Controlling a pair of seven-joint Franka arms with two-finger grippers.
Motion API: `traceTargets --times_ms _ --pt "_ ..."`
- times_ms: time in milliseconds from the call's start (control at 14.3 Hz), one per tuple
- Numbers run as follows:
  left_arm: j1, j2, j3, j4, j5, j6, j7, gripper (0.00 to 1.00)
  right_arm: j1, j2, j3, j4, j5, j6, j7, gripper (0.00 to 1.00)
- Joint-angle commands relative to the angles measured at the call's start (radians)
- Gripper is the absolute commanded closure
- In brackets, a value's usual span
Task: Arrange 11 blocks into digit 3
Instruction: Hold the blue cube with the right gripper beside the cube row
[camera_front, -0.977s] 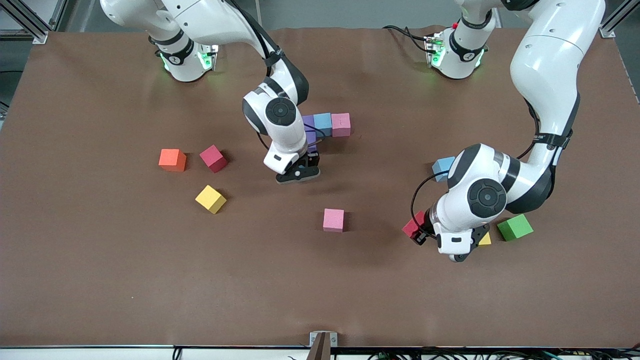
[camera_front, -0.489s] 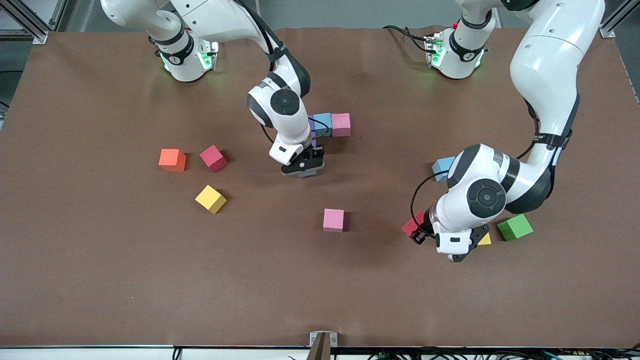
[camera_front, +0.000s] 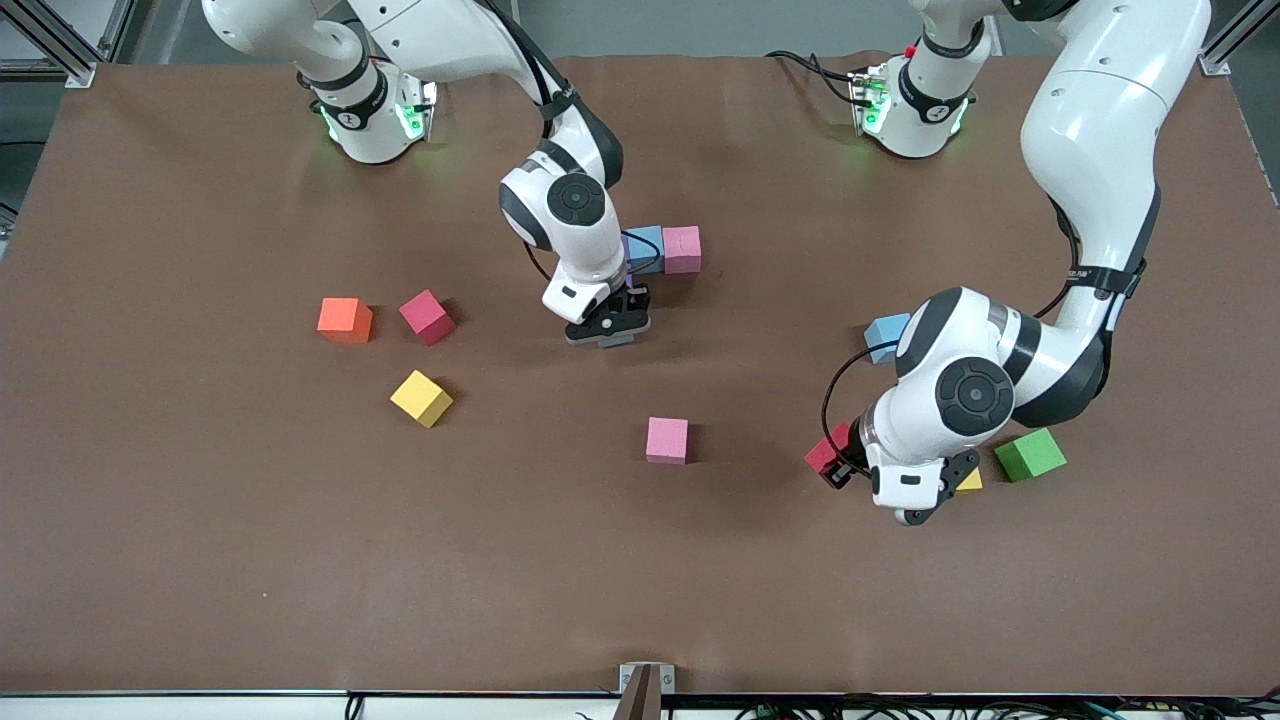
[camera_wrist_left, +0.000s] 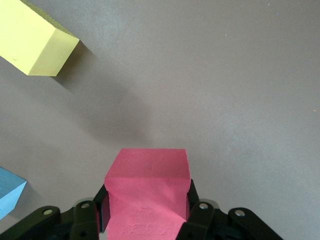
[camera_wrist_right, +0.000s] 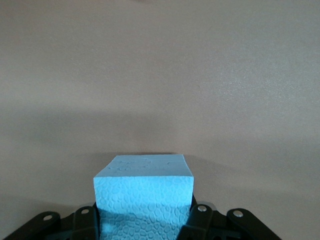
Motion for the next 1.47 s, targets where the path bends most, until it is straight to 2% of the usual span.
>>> traceTargets --times_ms 0,1396 --pt "0.001 -0.014 -0.004 -0.007 -0.007 -0.014 0.017 0.54 0.011 -0.008 -0.007 -0.026 -0.006 0.013 0.025 0.98" --pt "0.010 -0.010 0.001 -0.010 -0.004 -0.013 0.074 0.54 0.036 0.015 -0.005 -0.023 -0.006 0.037 0.079 0.98"
